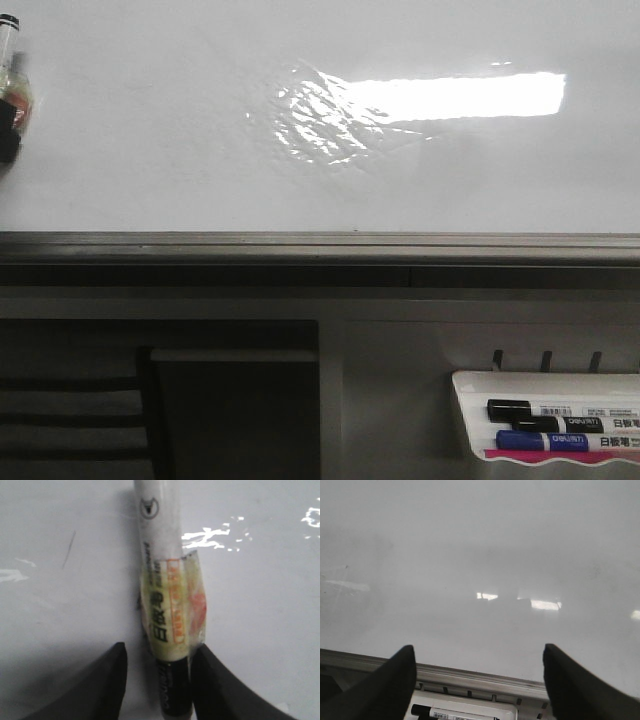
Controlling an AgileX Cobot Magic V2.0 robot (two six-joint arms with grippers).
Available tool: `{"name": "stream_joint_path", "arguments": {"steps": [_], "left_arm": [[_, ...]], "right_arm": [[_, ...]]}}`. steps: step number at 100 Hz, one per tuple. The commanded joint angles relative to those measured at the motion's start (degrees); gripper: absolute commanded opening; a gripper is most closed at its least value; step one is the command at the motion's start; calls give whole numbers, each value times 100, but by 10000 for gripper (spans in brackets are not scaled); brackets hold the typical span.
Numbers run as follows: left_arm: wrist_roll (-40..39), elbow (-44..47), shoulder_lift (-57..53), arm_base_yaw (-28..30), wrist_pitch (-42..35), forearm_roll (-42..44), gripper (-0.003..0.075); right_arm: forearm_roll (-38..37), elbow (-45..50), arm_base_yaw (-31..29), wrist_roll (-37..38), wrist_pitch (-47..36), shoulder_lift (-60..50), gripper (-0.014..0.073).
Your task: Write number 7 on whiteboard
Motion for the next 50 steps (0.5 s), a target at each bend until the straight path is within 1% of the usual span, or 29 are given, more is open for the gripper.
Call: {"name": "stream_joint_path", "arguments": {"steps": [1, 10, 37, 44, 50], "left_arm": [[-1, -204, -29, -40, -453, 6, 225], [-1, -204, -16, -40, -477, 6, 190], [-1, -204, -16, -40, -444, 6, 44], [-1, -204, -41, -40, -362, 6, 10], [-1, -231, -99, -40, -135, 6, -18]], "right_arm": [[9, -184, -27, 13, -488, 72, 475], [9, -184, -27, 13, -488, 72, 475], [9, -184, -27, 13, -488, 72, 476], [9, -184, -27, 13, -477, 72, 476], [9, -184, -27, 13, -477, 72, 475]]}}
